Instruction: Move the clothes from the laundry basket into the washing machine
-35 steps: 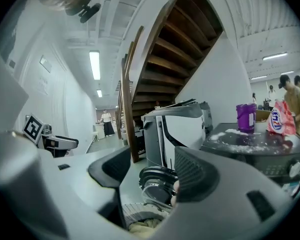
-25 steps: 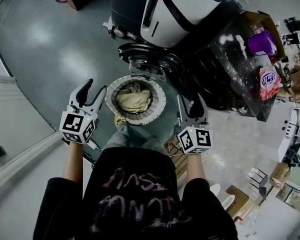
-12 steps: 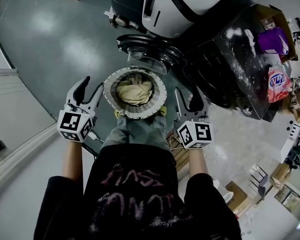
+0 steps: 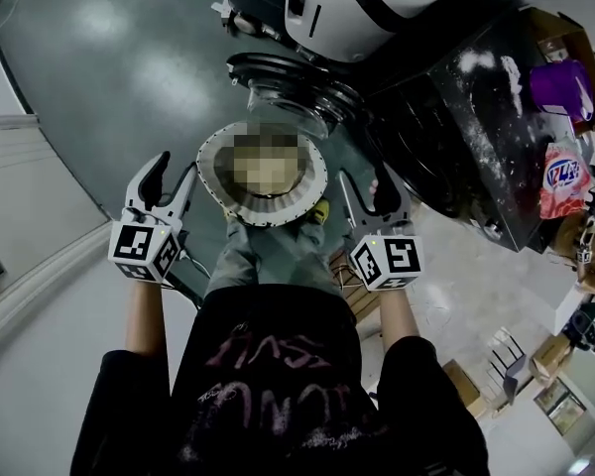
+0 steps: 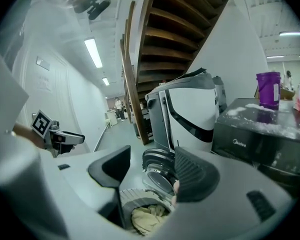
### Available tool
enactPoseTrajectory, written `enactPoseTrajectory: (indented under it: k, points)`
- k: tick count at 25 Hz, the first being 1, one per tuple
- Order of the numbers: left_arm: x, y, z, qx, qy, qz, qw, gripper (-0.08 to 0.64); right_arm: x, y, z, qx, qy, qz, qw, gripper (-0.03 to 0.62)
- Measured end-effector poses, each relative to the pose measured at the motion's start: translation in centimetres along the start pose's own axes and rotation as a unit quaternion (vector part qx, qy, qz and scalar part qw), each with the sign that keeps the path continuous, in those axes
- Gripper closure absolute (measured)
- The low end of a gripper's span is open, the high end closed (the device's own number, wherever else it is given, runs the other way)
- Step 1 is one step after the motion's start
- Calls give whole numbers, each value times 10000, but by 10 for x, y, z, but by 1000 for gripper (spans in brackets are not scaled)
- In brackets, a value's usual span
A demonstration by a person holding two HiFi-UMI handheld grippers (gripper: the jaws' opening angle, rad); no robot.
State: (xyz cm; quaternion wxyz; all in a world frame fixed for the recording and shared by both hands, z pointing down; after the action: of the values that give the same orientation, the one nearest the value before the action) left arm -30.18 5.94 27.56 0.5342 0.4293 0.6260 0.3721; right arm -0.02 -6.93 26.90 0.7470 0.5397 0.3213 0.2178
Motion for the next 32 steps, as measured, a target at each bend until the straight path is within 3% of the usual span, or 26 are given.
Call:
enactPoseTrajectory:
  k: [4, 10, 20, 32]
  points:
    - [-3, 13, 5, -120, 37, -163, 9998, 345, -2, 11, 2, 50, -134, -114, 9998, 313]
    - [-8, 29, 15, -859, 302, -588, 9941, 345, -6, 27, 1, 252, -346, -341, 9985, 313]
    - [-13, 67, 18, -1140, 537, -899, 9879, 345, -20, 70, -9, 463, -828, -823, 9921, 313]
    - [-24, 127, 19, -1393, 842, -1418, 9764, 342, -32, 141, -23, 1121, -1535, -1579, 9690, 310]
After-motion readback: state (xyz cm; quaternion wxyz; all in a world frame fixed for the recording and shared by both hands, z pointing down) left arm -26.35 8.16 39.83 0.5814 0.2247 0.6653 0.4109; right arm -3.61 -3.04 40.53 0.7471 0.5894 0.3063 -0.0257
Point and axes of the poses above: the fingertips, and each gripper's own axes: x backward along the fingers, z to its right, y out of its underside, the point moved 3 cm from there along x, backward along the fingers, and after that the axes turned 9 degrees about z, right-handed, at the moved point
